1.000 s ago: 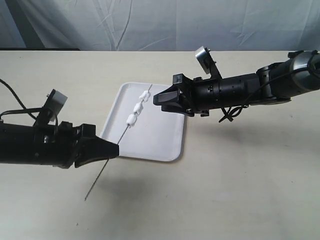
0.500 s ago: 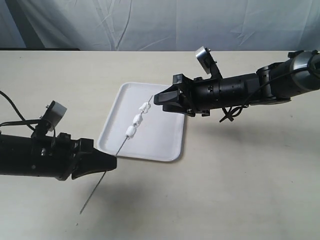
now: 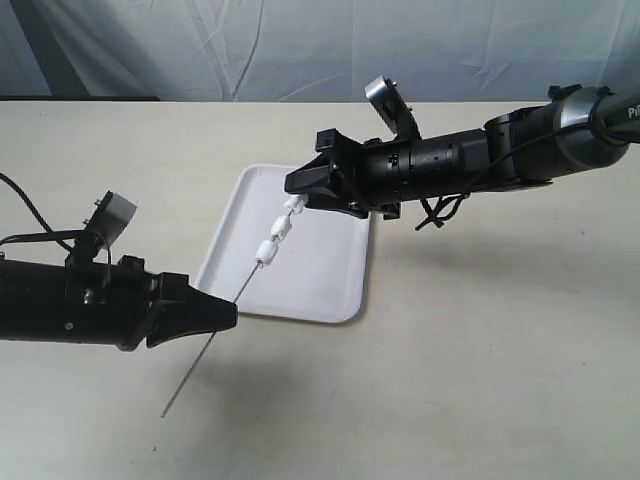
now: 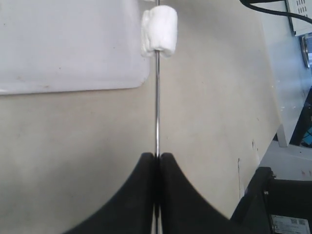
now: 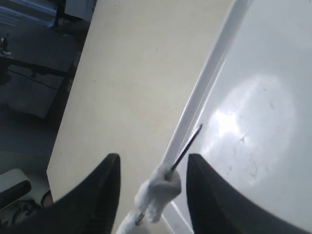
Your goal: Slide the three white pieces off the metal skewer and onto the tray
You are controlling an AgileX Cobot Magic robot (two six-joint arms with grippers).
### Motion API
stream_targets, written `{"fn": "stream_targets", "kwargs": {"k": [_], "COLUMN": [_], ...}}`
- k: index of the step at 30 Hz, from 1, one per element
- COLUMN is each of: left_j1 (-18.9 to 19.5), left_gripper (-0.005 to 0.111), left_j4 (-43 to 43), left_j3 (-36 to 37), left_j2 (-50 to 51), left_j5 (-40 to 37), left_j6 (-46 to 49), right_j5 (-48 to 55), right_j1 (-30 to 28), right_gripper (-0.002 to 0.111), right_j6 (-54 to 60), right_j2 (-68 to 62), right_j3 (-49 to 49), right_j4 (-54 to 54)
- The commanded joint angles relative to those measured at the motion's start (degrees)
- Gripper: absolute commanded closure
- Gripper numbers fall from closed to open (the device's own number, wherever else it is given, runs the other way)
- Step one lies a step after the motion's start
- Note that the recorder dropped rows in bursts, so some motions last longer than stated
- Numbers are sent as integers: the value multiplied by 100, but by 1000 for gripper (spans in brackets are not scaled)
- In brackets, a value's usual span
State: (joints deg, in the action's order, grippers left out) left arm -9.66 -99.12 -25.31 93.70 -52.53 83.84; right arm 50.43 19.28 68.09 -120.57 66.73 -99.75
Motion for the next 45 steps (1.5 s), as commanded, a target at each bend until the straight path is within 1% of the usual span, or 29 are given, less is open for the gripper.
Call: {"fn": "stream_targets", "kwargs": {"k": [1,3,6,8,10,14,17,19,25,27,31,35,39,45], "left_j1": [8,8,8,-3,-16,-16,-16,-16,-16,-16,-16,-16,-16,-16], "left_gripper": [107,107,107,107,107,107,107,107,107,107,107,107,107,107], "left_j4": [-83,-83,-83,-83,-83,-83,-83,-83,-83,-83,-83,-83,-83,-83], "left_j3": [-128,-191,-277,-277,-277,-299,-235,-118,22,22,11,11,21,21], "left_j2": [-43,-43,-55,-189,-380,-804,-1002,-1064,-1038,-1038,-1038,-1038,-1038,-1038], "left_j5": [252,408,978,1418,1602,1577,1178,961,1137,1142,1105,702,327,330], "left_j6": [-42,-399,-925,-1037,-1026,-1076,-1465,-1554,-1633,-1659,-1554,-1293,-1293,-1270], "right_j5": [-151,-198,-650,-969,-1276,-1414,-1239,-1049,-362,-337,-259,62,268,102], "right_j1": [22,22,93,171,251,318,318,318,252,252,252,252,252,252], "right_gripper": [67,66,66,66,66,66,66,66,66,66,66,66,66,66], "right_j6": [-372,-764,-1411,-1422,-1391,-1391,-1391,-1364,-1096,-1110,-1110,-1110,-1110,-1120], "right_j2": [7,7,7,7,7,7,17,17,28,28,28,28,28,28], "right_j3": [31,39,54,69,97,190,243,271,335,335,349,476,502,502], "right_j4": [-20,-20,-20,-20,-20,-20,-20,-20,-20,-20,-20,-20,-20,-20]}}
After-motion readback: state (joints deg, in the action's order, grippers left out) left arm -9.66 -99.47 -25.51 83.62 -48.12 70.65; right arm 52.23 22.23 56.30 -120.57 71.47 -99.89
